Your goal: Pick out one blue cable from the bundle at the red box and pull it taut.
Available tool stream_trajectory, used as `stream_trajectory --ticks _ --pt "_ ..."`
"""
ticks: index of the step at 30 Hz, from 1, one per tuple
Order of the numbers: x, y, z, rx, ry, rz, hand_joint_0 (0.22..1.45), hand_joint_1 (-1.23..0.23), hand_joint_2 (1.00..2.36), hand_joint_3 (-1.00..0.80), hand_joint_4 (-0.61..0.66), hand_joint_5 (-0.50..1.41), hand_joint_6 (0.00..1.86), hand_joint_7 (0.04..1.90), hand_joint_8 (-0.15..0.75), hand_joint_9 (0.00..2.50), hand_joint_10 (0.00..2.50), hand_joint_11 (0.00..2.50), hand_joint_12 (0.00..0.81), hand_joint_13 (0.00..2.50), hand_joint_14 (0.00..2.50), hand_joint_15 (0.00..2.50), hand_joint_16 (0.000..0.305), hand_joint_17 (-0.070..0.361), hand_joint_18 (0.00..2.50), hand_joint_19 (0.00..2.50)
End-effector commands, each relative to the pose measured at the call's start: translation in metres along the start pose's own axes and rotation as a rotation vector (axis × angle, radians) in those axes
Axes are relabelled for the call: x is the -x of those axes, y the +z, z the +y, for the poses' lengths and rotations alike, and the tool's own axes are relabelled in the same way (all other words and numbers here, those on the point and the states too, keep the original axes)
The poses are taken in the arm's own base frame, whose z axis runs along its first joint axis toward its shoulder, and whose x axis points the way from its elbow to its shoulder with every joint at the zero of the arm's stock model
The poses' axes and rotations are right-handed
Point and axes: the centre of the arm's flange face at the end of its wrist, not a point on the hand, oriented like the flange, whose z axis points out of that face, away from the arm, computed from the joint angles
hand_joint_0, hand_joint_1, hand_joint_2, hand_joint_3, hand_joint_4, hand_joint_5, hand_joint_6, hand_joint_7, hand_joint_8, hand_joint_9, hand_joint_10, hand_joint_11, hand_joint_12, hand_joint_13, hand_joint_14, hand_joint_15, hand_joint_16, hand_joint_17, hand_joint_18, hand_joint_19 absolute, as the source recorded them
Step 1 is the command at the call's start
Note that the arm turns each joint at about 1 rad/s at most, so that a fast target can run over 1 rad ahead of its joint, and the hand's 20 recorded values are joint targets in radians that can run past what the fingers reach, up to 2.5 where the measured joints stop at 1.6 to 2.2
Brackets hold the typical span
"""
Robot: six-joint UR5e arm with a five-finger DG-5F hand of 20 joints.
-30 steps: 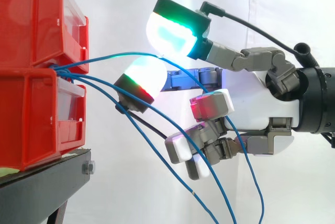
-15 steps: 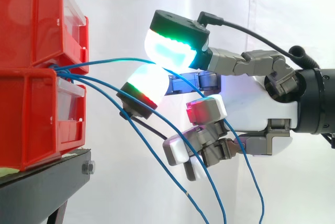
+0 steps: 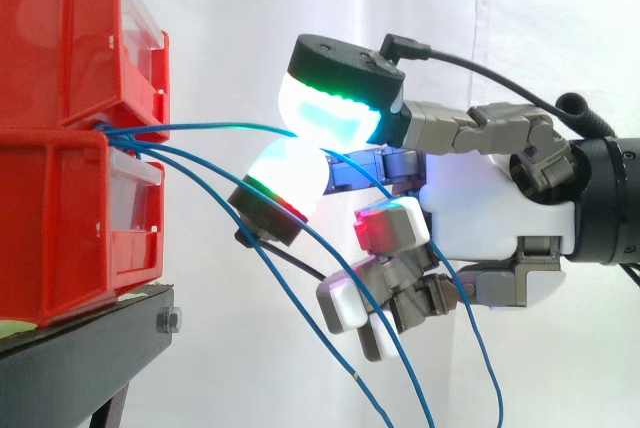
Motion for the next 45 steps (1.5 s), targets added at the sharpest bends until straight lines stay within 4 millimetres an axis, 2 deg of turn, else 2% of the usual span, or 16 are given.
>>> stream_trajectory --ticks 1,9,15,21,24,25,26,28,35,41,45 --pt "0.000 -0.002 -0.003 -0.009 -0.003 0.002 0.61 -0.74 1.02 -0.14 0.00 -0.07 0.89 1.08 0.325 1.44 0.02 0.65 0.428 1.14 0.02 0.59 0.062 0.139 0.98 0.77" --pt "0.000 -0.005 -0.006 -0.032 -0.025 0.006 0.61 -0.74 1.02 -0.14 0.01 -0.07 0.89 1.08 0.328 1.44 0.03 0.65 0.428 1.13 0.02 0.59 0.062 0.139 0.97 0.77" --pt "0.003 -0.012 0.000 -0.074 -0.064 0.011 0.61 -0.74 1.02 -0.14 0.00 -0.07 0.89 1.08 0.331 1.44 0.02 0.65 0.431 1.14 0.02 0.60 0.062 0.139 0.97 0.77" --pt "0.008 -0.021 0.015 -0.112 -0.083 0.015 0.61 -0.73 1.02 -0.14 0.00 -0.07 0.89 1.08 0.329 1.44 0.03 0.65 0.429 1.13 0.02 0.59 0.062 0.139 0.97 0.77" --pt "0.011 -0.026 0.030 -0.108 -0.085 0.013 0.61 -0.73 1.02 -0.14 0.00 -0.07 0.89 1.07 0.330 1.44 0.02 0.65 0.431 1.13 0.02 0.59 0.061 0.138 0.97 0.77" --pt "0.012 -0.027 0.028 -0.115 -0.088 0.014 0.61 -0.73 1.02 -0.14 0.00 -0.07 0.89 1.08 0.331 1.44 0.02 0.65 0.428 1.13 0.02 0.60 0.061 0.138 0.97 0.77" --pt "0.014 -0.034 0.032 -0.121 -0.092 0.015 0.61 -0.73 1.02 -0.14 0.00 -0.07 0.89 1.07 0.333 1.44 0.03 0.64 0.428 1.14 0.02 0.59 0.062 0.139 0.97 0.77" --pt "0.015 -0.039 0.030 -0.131 -0.092 0.009 0.61 -0.73 1.02 -0.14 0.00 -0.07 0.89 1.07 0.331 1.44 0.02 0.65 0.432 1.14 0.02 0.59 0.062 0.139 0.97 0.77" --pt "0.019 -0.080 0.023 -0.146 -0.099 -0.091 0.61 -0.73 1.02 -0.14 0.00 -0.07 0.89 1.07 0.332 1.44 0.03 0.66 0.426 1.13 0.02 0.59 0.062 0.139 0.97 0.77" --pt "0.010 -0.087 0.012 -0.129 -0.081 -0.098 0.61 -0.74 1.02 -0.14 -0.01 -0.07 0.89 1.06 0.332 1.43 0.02 0.64 0.431 1.13 0.02 0.59 0.062 0.139 0.97 0.76" --pt "0.005 -0.086 0.014 -0.112 -0.076 -0.109 0.62 -0.79 1.02 -0.11 -0.06 -0.07 0.89 1.09 0.327 1.42 0.03 0.66 0.415 1.13 0.02 0.60 0.059 0.134 0.96 0.78"
